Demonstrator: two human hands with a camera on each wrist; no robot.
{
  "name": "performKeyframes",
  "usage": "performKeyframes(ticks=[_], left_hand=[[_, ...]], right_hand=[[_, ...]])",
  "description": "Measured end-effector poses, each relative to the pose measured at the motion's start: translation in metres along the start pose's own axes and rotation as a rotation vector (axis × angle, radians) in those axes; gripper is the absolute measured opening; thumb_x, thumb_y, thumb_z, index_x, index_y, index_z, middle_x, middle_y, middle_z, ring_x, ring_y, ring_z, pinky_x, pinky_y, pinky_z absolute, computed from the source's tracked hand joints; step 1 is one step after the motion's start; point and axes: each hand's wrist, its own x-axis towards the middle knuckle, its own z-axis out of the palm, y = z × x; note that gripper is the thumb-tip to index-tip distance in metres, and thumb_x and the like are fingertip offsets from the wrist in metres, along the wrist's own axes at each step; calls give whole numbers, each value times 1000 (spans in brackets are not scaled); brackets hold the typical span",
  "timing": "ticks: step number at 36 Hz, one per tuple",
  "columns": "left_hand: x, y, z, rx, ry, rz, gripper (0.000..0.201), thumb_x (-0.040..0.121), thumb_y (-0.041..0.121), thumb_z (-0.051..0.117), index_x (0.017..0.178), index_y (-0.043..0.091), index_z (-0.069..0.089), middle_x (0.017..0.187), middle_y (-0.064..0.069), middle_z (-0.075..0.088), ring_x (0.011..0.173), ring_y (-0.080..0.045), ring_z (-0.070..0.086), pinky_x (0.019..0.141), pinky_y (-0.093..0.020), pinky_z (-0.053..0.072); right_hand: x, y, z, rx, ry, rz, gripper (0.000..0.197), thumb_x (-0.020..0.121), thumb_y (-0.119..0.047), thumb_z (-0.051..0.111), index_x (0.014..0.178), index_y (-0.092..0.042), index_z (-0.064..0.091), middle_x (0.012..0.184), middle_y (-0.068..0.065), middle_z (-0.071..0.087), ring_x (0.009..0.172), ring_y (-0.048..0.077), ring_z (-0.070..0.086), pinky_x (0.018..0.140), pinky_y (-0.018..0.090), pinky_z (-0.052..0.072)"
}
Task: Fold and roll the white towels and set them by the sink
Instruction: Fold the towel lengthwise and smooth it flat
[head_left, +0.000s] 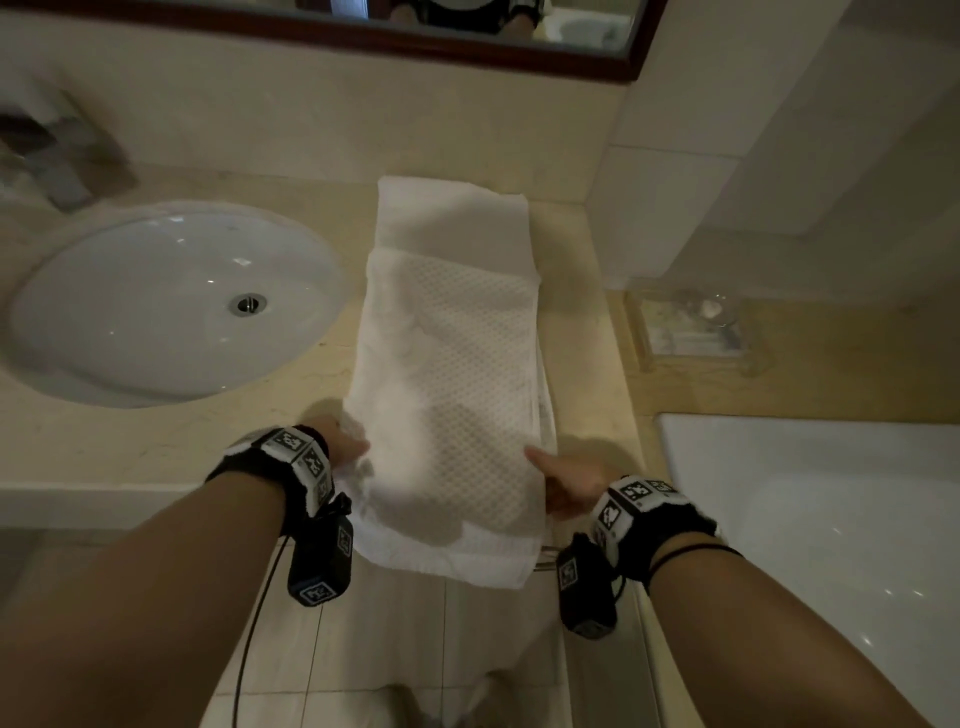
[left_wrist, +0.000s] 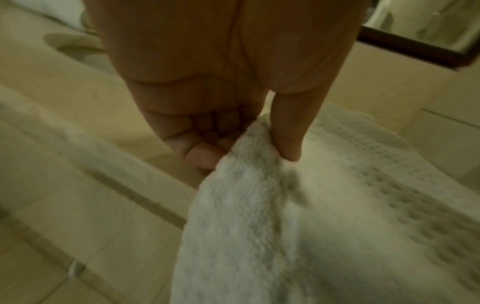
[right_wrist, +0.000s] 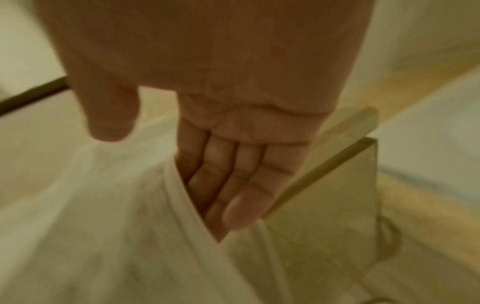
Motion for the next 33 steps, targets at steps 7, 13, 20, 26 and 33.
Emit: performKeyframes(ticks=[7, 13, 20, 26, 33], left_hand=[[9, 10, -9, -278, 82, -6, 44, 100, 34, 39, 128, 3, 54, 129, -17, 55, 119, -35, 52, 99, -38, 43], [13, 9, -11, -78, 125, 3, 43, 100, 30, 40, 129, 2, 54, 133, -18, 53, 121, -33, 51, 98, -34, 41], [13, 13, -12, -68, 44, 15, 43, 93, 25, 57, 125, -5, 55, 131, -23, 53, 122, -37, 50, 98, -38, 43], [8, 26, -12, 94, 21, -62, 42, 94, 25, 53, 124, -4, 54, 128, -19, 58, 118, -29, 56, 92, -29, 45], [13, 49, -24, -16, 175, -17, 48, 103, 29, 33, 140, -1, 37, 146, -20, 37, 133, -34, 37, 106, -37, 31]], right_hand=[[19, -34, 2, -23, 217, -110, 34, 86, -49, 59, 81, -16, 59, 83, 5, 62, 82, 26, 59, 76, 34, 50], [12, -32, 2, -142, 332, -129, 24, 93, -24, 49, 108, -9, 61, 100, 7, 59, 96, 26, 54, 79, 26, 38], [7, -24, 0, -149, 343, -228, 13, 91, -12, 49, 101, -15, 58, 90, 4, 54, 87, 19, 49, 73, 24, 35], [16, -38, 0, -289, 343, -98, 28, 85, -9, 54, 103, -14, 32, 81, 3, 46, 80, 23, 49, 66, 28, 37], [34, -65, -10, -251, 383, -69, 55, 94, -41, 48, 134, -8, 29, 124, 13, 54, 106, 32, 57, 84, 34, 44]])
